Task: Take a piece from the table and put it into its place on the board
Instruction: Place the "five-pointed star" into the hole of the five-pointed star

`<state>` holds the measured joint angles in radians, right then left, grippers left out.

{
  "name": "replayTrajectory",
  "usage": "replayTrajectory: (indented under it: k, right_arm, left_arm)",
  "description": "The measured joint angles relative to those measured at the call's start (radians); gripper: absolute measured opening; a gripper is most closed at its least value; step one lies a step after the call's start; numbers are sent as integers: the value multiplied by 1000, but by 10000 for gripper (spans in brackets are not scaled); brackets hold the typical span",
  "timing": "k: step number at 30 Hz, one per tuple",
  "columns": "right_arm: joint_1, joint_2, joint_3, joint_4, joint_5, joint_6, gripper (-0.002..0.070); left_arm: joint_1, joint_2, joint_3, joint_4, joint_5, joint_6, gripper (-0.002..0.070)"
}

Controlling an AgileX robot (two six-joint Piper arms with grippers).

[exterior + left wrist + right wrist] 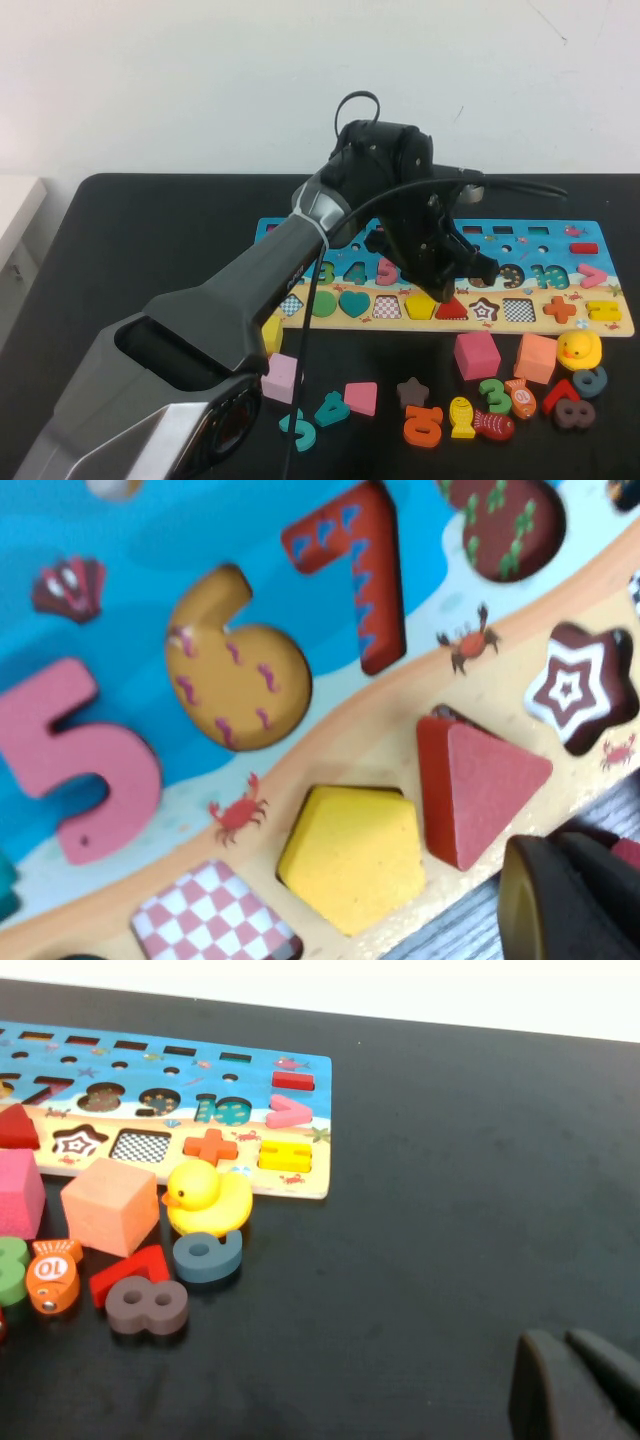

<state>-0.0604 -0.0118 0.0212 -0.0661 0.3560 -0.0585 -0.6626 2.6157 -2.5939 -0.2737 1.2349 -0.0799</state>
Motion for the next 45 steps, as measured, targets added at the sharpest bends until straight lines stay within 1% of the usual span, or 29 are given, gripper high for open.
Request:
replayTrajectory:
  k: [8,18,24,26,35,45]
  right_arm:
    - [0,0,0,0,0,0,18]
    - [0,0,0,0,0,0,18]
    - [0,0,0,0,0,0,18]
    - [0,0,0,0,0,0,19]
    - [0,0,0,0,0,0,19]
    - [0,0,0,0,0,0,18]
  left_arm:
    - [0,0,-9,95,4,0,0]
    - [0,-16,-9,136,4,2,0]
    - [0,-26,-11,22,-54,80,0]
    - [0,-17,-11,2,-85,80,0]
    - [0,42,-11,-2,-134,98,0]
    - [0,53,-11,-2,-116,101,0]
